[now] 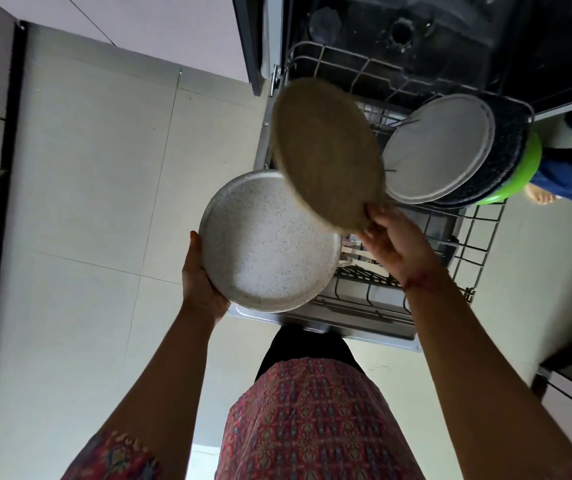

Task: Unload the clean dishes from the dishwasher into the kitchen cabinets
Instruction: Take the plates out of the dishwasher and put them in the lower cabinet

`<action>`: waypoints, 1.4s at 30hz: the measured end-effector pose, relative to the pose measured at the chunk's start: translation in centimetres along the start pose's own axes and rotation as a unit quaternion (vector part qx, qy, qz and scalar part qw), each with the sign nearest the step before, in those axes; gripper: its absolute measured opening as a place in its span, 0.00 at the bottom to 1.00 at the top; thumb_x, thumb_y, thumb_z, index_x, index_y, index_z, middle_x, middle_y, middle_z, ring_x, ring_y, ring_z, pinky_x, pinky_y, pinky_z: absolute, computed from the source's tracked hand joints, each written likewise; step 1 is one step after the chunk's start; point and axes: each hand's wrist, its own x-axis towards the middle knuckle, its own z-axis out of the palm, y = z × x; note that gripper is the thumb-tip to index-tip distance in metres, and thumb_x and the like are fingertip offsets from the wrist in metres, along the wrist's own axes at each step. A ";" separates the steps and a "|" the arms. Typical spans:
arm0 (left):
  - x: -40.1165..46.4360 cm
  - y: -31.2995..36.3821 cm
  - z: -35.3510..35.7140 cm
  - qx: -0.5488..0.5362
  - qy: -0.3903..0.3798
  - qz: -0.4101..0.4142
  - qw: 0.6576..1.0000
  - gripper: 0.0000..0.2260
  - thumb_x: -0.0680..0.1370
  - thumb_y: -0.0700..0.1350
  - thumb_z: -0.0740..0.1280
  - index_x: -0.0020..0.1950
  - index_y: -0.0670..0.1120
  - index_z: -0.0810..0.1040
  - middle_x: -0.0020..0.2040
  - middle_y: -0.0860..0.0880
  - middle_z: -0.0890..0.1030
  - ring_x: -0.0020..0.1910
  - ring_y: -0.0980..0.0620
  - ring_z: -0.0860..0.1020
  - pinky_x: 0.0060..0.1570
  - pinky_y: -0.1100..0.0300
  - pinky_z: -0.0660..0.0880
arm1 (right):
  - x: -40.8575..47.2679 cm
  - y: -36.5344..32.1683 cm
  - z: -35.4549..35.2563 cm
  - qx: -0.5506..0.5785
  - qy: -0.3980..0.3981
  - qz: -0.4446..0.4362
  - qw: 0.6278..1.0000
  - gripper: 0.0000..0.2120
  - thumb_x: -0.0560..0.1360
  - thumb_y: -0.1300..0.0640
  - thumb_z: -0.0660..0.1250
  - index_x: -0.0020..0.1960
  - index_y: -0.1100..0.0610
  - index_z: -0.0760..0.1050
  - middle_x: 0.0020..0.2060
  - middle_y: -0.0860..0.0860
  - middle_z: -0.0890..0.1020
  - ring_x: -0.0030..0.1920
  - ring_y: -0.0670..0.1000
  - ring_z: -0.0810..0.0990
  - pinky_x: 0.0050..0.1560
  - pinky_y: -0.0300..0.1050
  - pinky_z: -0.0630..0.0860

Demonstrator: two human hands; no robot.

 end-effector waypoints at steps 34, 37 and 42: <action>0.2 -2.3 4.6 0.077 -0.058 0.000 0.995 0.21 0.80 0.51 0.56 0.71 0.47 0.68 0.60 0.45 0.80 0.58 0.44 0.78 0.54 0.47 0.76 | 0.9 -0.4 -5.2 0.012 0.096 -0.091 0.991 0.18 0.76 0.45 0.65 0.57 0.57 0.74 0.47 0.54 0.84 0.44 0.50 0.84 0.44 0.43 0.82; 0.2 -2.8 4.3 0.083 -0.054 -0.009 0.995 0.21 0.80 0.52 0.56 0.71 0.46 0.69 0.61 0.44 0.79 0.59 0.43 0.78 0.56 0.46 0.75 | 3.3 -2.6 -6.9 0.085 0.198 -0.095 0.972 0.18 0.76 0.50 0.67 0.59 0.61 0.70 0.50 0.56 0.78 0.46 0.52 0.82 0.47 0.43 0.82; 0.1 -3.7 3.8 0.078 -0.060 -0.016 0.995 0.17 0.79 0.53 0.57 0.64 0.49 0.74 0.56 0.47 0.83 0.54 0.47 0.82 0.46 0.50 0.80 | 7.3 -6.4 -6.8 -0.104 0.275 -0.164 0.942 0.13 0.76 0.57 0.66 0.58 0.58 0.70 0.38 0.52 0.74 0.29 0.46 0.72 0.28 0.37 0.72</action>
